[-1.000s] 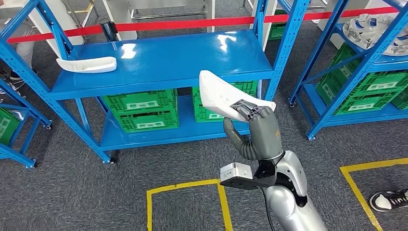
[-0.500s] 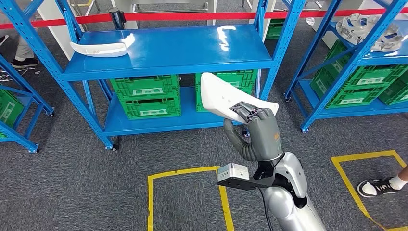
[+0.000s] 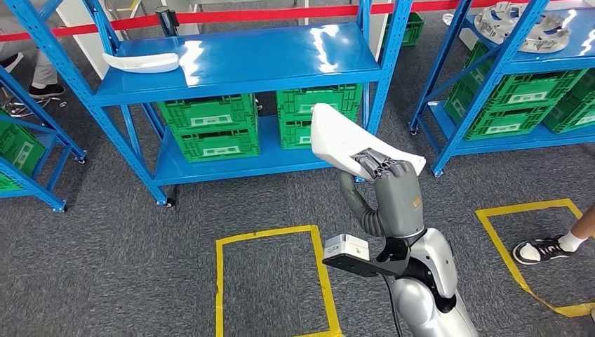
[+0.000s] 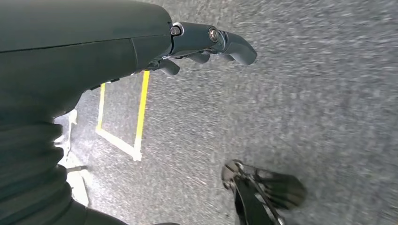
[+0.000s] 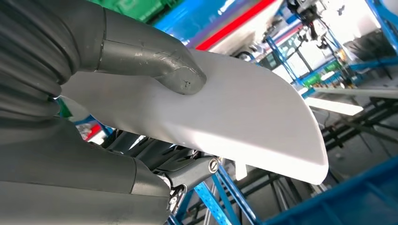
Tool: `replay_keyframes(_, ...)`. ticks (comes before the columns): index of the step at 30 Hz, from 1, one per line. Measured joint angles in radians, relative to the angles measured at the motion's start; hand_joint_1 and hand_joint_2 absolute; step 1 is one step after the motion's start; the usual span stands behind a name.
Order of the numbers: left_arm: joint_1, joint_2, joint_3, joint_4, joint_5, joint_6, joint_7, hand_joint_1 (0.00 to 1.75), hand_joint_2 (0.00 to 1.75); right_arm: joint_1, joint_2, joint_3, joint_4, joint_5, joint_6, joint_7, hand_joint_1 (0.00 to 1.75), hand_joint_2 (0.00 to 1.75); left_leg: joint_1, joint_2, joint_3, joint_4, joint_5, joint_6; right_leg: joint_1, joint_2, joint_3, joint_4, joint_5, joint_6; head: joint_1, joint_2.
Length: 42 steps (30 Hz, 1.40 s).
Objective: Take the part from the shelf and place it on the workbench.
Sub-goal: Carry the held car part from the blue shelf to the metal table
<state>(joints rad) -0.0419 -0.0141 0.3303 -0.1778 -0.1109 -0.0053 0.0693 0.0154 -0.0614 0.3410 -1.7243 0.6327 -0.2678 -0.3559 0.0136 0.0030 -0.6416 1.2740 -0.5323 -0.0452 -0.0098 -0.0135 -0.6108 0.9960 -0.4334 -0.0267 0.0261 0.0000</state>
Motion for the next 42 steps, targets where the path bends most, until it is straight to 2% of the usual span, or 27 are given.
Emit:
replay_keyframes(1,-0.001,0.000,0.000,0.000,-0.002,-0.002,-0.001,0.00,1.75,0.004,0.000,-0.002,-0.005,0.004,0.003,0.001,1.75,1.75,0.002,0.000,0.049,-0.054,0.016,-0.001,-0.002,0.000,-0.016,0.008,0.010,0.005,0.000,0.000)
replay_keyframes(3,-0.004,-0.001,-0.001,0.000,-0.004,-0.004,-0.002,0.00,1.75,0.016,0.000,-0.007,-0.017,0.008,0.005,-0.004,1.75,1.75,0.000,-0.004,0.157,-0.201,-0.011,0.004,-0.002,0.000,-0.041,0.022,0.026,0.017,0.001,0.000)
replay_keyframes(5,-0.006,-0.005,-0.001,0.000,-0.004,-0.004,-0.005,0.00,1.75,0.027,-0.002,-0.010,-0.027,0.009,0.006,-0.014,1.75,1.75,-0.005,-0.008,0.198,-0.275,-0.045,0.021,0.000,-0.001,-0.047,0.025,0.044,0.031,0.002,0.000)
replay_keyframes(7,-0.006,-0.013,-0.001,0.000,-0.006,-0.004,-0.010,0.00,1.75,0.037,-0.005,-0.012,-0.029,0.009,0.009,-0.023,1.75,1.75,-0.006,-0.004,0.180,-0.276,-0.030,0.044,-0.004,0.000,-0.052,0.024,0.053,0.044,0.001,0.000)
replay_keyframes(8,-0.007,-0.017,-0.001,0.001,-0.009,-0.004,-0.012,0.00,1.75,0.042,-0.007,-0.012,-0.029,0.011,0.011,-0.025,1.75,1.75,-0.006,-0.001,0.169,-0.276,-0.019,0.055,-0.006,0.002,-0.060,0.039,0.032,0.050,0.002,0.000)
replay_keyframes(9,-0.009,-0.022,-0.002,0.001,-0.012,-0.004,-0.015,0.00,1.75,0.046,-0.009,-0.013,-0.030,0.015,0.013,-0.027,1.75,1.75,-0.005,0.003,0.155,-0.277,-0.006,0.064,-0.007,0.004,-0.073,0.072,-0.009,0.055,0.002,0.000)
replay_keyframes(11,-0.015,-0.030,-0.002,0.001,-0.016,-0.006,-0.020,0.00,1.75,0.055,-0.012,-0.014,-0.034,0.025,0.016,-0.028,1.75,1.75,-0.007,0.006,0.123,-0.275,0.020,0.073,-0.006,0.006,-0.104,0.192,-0.118,0.060,0.003,0.000)
replay_keyframes(12,-0.017,-0.036,-0.003,0.000,-0.018,-0.007,-0.022,0.00,1.75,0.061,-0.012,-0.014,-0.036,0.029,0.016,-0.028,1.75,1.75,-0.008,0.007,0.107,-0.274,0.034,0.074,-0.006,0.007,-0.115,0.257,-0.151,0.061,0.003,0.000)
replay_keyframes(13,-0.019,-0.041,-0.003,0.000,-0.021,-0.009,-0.024,0.00,1.75,0.067,-0.013,-0.014,-0.038,0.031,0.016,-0.027,1.75,1.75,-0.011,0.007,0.089,-0.271,0.048,0.075,-0.005,0.007,-0.115,0.303,-0.159,0.060,0.003,0.000)
replay_keyframes(14,-0.020,-0.047,-0.004,0.000,-0.024,-0.011,-0.025,0.00,1.75,0.073,-0.015,-0.014,-0.039,0.033,0.016,-0.026,1.75,1.75,-0.013,0.007,0.072,-0.268,0.060,0.074,-0.004,0.007,-0.101,0.320,-0.145,0.058,0.003,0.000)
replay_keyframes(16,-0.021,-0.056,-0.008,0.001,-0.031,-0.014,-0.027,0.00,1.75,0.082,-0.020,-0.015,-0.040,0.040,0.016,-0.024,1.75,1.75,-0.015,0.008,0.039,-0.261,0.083,0.071,0.001,0.008,-0.016,0.241,-0.096,0.047,0.004,0.000)
replay_keyframes(18,-0.020,-0.064,-0.014,0.001,-0.038,-0.014,-0.027,0.00,1.75,0.090,-0.027,-0.016,-0.043,0.044,0.009,-0.026,1.75,1.75,-0.018,0.008,0.018,-0.255,0.101,0.065,0.009,0.009,0.099,0.085,-0.102,0.031,0.003,0.000)
replay_keyframes(20,-0.019,-0.067,-0.019,0.001,-0.046,-0.014,-0.021,0.00,1.75,0.099,-0.034,-0.019,-0.048,0.036,0.000,-0.032,1.75,1.75,-0.019,0.008,0.011,-0.256,0.119,0.054,0.016,0.009,0.149,-0.003,-0.125,0.022,0.004,0.000)
replay_keyframes(22,-0.013,-0.065,-0.022,0.001,-0.054,-0.013,-0.005,0.00,1.75,0.107,-0.041,-0.021,-0.050,0.022,-0.003,-0.033,1.75,1.75,-0.017,0.007,0.007,-0.261,0.133,0.041,0.015,0.008,0.136,-0.015,-0.110,0.013,0.006,0.000)
replay_keyframes(23,-0.010,-0.064,-0.024,0.002,-0.056,-0.012,0.006,0.00,1.75,0.108,-0.043,-0.022,-0.050,0.017,-0.003,-0.032,1.75,1.75,-0.016,0.006,0.000,-0.254,0.121,0.035,0.012,0.007,0.126,-0.016,-0.098,0.005,0.006,0.000)
replay_keyframes(25,-0.004,-0.060,-0.027,0.004,-0.061,-0.007,0.032,0.00,1.75,0.111,-0.046,-0.022,-0.050,0.009,-0.002,-0.030,1.75,1.75,-0.014,0.001,-0.025,-0.190,0.041,0.025,0.007,0.005,0.099,-0.020,-0.071,-0.007,0.002,0.000)
replay_keyframes(27,-0.001,-0.056,-0.028,0.005,-0.066,0.000,0.055,0.00,1.75,0.120,-0.046,-0.022,-0.050,0.005,-0.003,-0.029,1.75,1.75,-0.011,0.000,-0.051,-0.066,-0.057,0.017,0.007,0.005,0.066,-0.019,-0.045,-0.010,0.000,0.000)
replay_keyframes(28,-0.001,-0.054,-0.028,0.005,-0.068,0.005,0.065,0.00,1.75,0.128,-0.046,-0.022,-0.050,0.005,-0.003,-0.030,1.75,1.75,-0.011,0.000,-0.055,-0.010,-0.077,0.015,0.007,0.003,0.049,-0.017,-0.032,-0.009,0.000,0.000)
replay_keyframes(29,0.000,-0.051,-0.029,0.005,-0.066,0.011,0.074,0.00,1.75,0.137,-0.045,-0.021,-0.049,0.005,-0.003,-0.031,1.75,1.75,-0.010,0.000,-0.047,0.021,-0.071,0.013,0.007,0.002,0.031,-0.015,-0.019,-0.008,0.000,0.000)
replay_keyframes(30,0.000,-0.049,-0.029,0.005,-0.061,0.019,0.080,0.00,1.75,0.144,-0.044,-0.020,-0.049,0.006,-0.001,-0.034,1.75,1.75,-0.010,0.000,-0.022,0.018,-0.045,0.013,0.007,0.000,0.013,-0.011,-0.007,-0.006,0.000,0.000)
replay_keyframes(32,-0.001,-0.044,-0.028,0.003,-0.041,0.033,0.079,0.00,1.75,0.150,-0.038,-0.009,-0.049,0.010,0.017,-0.038,1.75,1.75,-0.011,0.000,0.074,-0.081,0.000,0.018,0.007,-0.001,-0.022,0.001,0.015,-0.001,0.000,0.000)
replay_keyframes(34,-0.003,-0.042,-0.027,0.000,-0.018,0.039,0.059,0.00,1.75,0.142,-0.026,0.010,-0.049,0.012,0.046,-0.039,1.75,1.75,-0.014,-0.001,0.181,-0.232,-0.021,0.028,0.009,-0.001,-0.045,0.012,0.035,0.008,0.000,0.000)
replay_keyframes(35,-0.005,-0.041,-0.026,-0.002,-0.010,0.040,0.045,0.00,1.75,0.135,-0.019,0.021,-0.048,0.012,0.060,-0.039,1.75,1.75,-0.017,-0.001,0.208,-0.280,-0.039,0.033,0.009,-0.002,-0.050,0.013,0.045,0.013,0.000,0.000)
replay_keyframes(37,-0.004,-0.039,-0.024,-0.002,0.001,0.035,0.017,0.00,1.75,0.122,-0.009,0.046,-0.047,0.012,0.078,-0.036,1.75,1.75,-0.018,-0.001,0.208,-0.306,-0.041,0.046,0.008,-0.003,-0.054,0.010,0.063,0.025,0.001,0.000)
replay_keyframes(39,0.002,-0.036,-0.020,-0.002,0.005,0.026,-0.017,0.00,1.75,0.112,-0.004,0.070,-0.044,0.009,0.086,-0.030,1.75,1.75,-0.015,0.002,0.193,-0.309,-0.023,0.062,0.005,0.002,-0.068,0.032,0.034,0.038,0.001,0.000)
replay_keyframes(40,0.005,-0.033,-0.017,-0.002,0.005,0.020,-0.036,0.00,1.75,0.107,-0.003,0.081,-0.042,0.008,0.087,-0.028,1.75,1.75,-0.013,0.003,0.182,-0.311,-0.013,0.068,0.004,0.004,-0.082,0.071,-0.007,0.044,0.001,0.000)
replay_keyframes(42,0.007,-0.026,-0.012,-0.002,0.005,0.009,-0.069,0.00,1.75,0.097,-0.003,0.101,-0.035,0.008,0.086,-0.026,1.75,1.75,-0.013,0.001,0.156,-0.308,0.008,0.074,0.001,0.006,-0.118,0.200,-0.102,0.053,0.002,0.000)
